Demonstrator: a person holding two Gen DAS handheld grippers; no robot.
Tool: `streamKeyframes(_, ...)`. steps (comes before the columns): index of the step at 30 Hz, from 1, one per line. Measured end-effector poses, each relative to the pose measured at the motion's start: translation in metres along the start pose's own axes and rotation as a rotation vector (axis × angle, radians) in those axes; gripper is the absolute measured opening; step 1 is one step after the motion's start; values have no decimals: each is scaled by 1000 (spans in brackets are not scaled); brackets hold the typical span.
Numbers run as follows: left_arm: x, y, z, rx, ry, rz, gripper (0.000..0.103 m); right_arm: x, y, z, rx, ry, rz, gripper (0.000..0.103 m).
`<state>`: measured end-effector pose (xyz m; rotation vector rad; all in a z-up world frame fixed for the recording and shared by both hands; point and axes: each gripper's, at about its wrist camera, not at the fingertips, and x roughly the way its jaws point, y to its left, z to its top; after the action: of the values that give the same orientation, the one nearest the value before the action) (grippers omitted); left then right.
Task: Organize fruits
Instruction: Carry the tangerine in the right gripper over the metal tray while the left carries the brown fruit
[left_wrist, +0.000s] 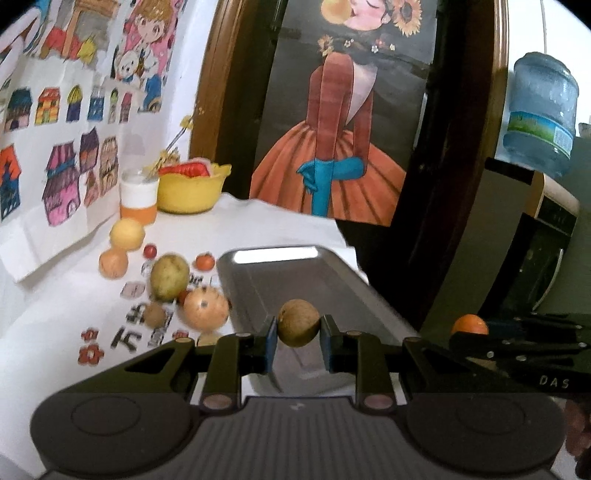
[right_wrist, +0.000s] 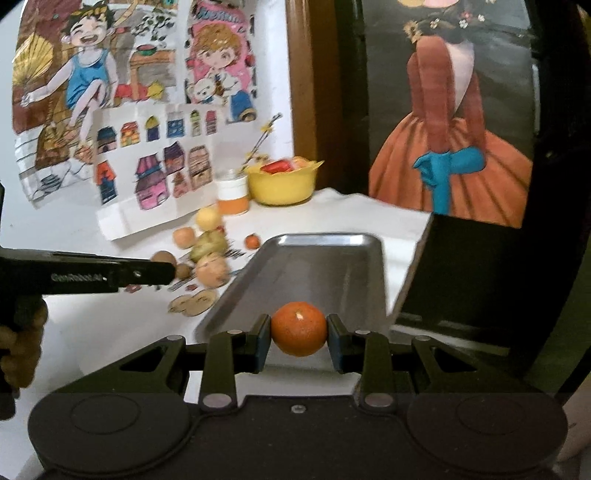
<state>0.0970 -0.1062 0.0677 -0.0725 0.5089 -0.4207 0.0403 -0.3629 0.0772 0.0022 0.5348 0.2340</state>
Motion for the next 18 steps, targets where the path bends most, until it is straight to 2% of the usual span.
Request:
streamKeyframes(10, 26, 4, 40, -8, -52, 21, 27, -2, -47, 55, -150, -83, -120, 35)
streamKeyframes(18, 66, 16, 57, -20, -29, 44, 27, 38, -62, 85, -213, -82, -100, 35)
